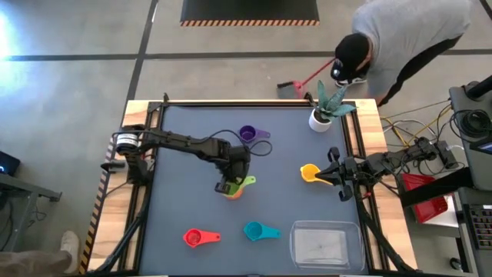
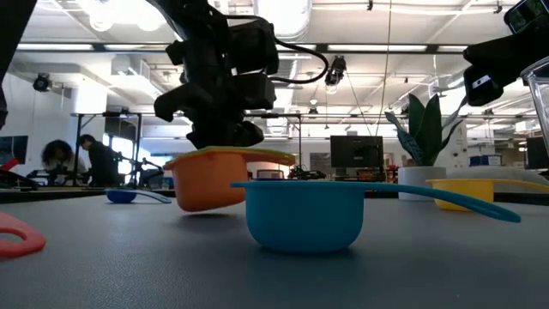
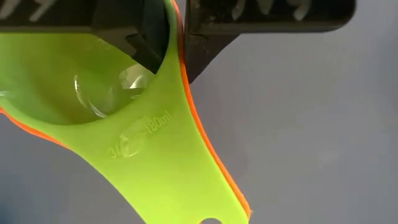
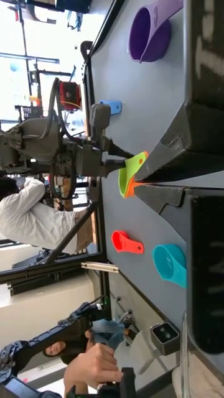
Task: Nest measuring cups in basket
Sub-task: Move the stacked measuring cups to the center of the table, then stack the purple measuring cup on top of the green measuring cup
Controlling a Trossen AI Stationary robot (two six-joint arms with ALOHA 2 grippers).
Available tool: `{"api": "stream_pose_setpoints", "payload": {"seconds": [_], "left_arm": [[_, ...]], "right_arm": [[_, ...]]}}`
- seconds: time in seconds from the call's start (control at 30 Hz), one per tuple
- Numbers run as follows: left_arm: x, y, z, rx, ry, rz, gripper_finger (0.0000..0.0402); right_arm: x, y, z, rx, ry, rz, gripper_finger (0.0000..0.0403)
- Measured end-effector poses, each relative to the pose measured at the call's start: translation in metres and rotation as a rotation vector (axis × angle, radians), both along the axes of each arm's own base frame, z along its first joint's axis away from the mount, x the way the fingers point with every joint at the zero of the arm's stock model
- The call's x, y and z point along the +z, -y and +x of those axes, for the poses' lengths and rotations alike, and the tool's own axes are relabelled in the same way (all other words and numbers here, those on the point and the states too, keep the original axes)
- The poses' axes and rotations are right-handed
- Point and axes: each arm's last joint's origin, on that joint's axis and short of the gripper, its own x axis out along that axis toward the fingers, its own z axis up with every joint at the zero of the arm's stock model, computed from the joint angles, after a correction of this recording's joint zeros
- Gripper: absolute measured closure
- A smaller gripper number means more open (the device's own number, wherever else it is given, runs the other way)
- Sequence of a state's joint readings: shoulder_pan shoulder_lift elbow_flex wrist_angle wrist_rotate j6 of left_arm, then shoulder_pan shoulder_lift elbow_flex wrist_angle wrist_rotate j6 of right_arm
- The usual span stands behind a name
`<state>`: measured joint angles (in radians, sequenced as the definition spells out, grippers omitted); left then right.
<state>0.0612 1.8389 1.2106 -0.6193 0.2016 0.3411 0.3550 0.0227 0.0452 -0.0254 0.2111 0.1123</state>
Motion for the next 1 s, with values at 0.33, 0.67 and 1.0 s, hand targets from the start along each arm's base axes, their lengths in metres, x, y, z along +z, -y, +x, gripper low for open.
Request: {"api": "stream_pose_setpoints", "payload": {"seconds": [0.33, 0.67, 1.0], "left_arm": [[0.001, -0.002, 0.000, 0.022, -0.003, -0.006, 0.0292], [0.012, -0.008, -0.009, 0.043, -0.017, -0.001, 0.0220], [0.053, -0.007, -0.041, 0.112, 0.232, 0.017, 0.0223]], "right_arm": [[0.000, 0.000, 0.000, 0.000, 0.000, 0.000, 0.0394], [0.000, 0.000, 0.000, 0.000, 0.000, 0.000, 0.0394], [0.000, 0.000, 0.000, 0.000, 0.000, 0.000, 0.0394]]}}
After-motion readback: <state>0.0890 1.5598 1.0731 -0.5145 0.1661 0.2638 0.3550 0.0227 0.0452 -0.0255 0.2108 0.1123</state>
